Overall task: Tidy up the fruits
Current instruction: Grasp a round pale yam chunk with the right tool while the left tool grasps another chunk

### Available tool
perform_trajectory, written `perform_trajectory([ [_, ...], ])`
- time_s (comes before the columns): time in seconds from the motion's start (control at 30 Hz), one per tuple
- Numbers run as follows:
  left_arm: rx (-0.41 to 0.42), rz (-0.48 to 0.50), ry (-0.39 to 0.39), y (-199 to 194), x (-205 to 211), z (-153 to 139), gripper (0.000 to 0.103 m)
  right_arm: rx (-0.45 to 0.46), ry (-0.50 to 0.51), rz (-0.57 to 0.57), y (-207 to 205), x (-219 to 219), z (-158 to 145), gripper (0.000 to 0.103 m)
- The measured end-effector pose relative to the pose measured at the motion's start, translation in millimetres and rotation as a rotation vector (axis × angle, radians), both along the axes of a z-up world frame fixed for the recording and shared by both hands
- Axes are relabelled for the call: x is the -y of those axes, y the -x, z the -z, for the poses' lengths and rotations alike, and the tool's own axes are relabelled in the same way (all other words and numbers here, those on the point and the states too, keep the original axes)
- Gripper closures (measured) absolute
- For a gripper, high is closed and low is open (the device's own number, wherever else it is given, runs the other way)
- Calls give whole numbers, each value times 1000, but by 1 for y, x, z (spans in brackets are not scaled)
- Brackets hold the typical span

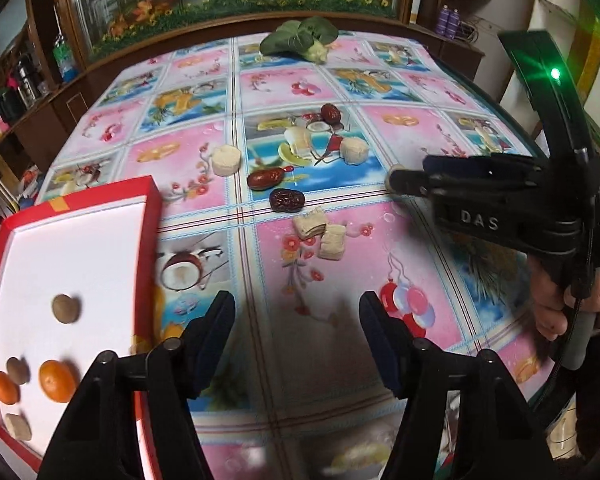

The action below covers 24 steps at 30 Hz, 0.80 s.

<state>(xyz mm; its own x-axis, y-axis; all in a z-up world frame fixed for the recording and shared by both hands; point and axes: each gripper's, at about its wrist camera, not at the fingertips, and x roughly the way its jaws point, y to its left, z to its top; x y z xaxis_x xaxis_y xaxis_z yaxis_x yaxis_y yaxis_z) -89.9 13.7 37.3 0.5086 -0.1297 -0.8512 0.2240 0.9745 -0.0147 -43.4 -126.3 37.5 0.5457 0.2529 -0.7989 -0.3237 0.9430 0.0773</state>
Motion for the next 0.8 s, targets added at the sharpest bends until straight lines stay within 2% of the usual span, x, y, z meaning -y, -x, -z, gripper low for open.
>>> perform_trajectory([
  [0.13, -37, 2, 21, -9, 6, 8, 40, -10, -3, 2, -6, 0, 5, 57],
  [0.2, -53, 8, 27, -13, 10, 11, 51, -15, 3, -4, -6, 0, 9, 62],
  [0.27, -79, 10, 35, -20, 15, 18, 56, -9, 11, -6, -6, 0, 12, 69],
  [0.43, -72, 12, 53, -31, 23, 17, 66, -7, 0, -2, -7, 4, 12, 76],
  [0.53, -64, 16, 40, -35, 30, 17, 72, -17, -25, 4, -8, 6, 12, 76],
  [0.6, -58, 19, 42, -38, 32, 17, 83, -28, -49, 9, -10, 9, 12, 76],
  [0.67, -52, 11, 53, -41, 31, 18, 88, -33, -60, 19, -10, 12, 12, 76],
  [0.8, -37, -1, 76, -44, 28, 18, 88, -31, -96, 56, -13, 23, 9, 76],
])
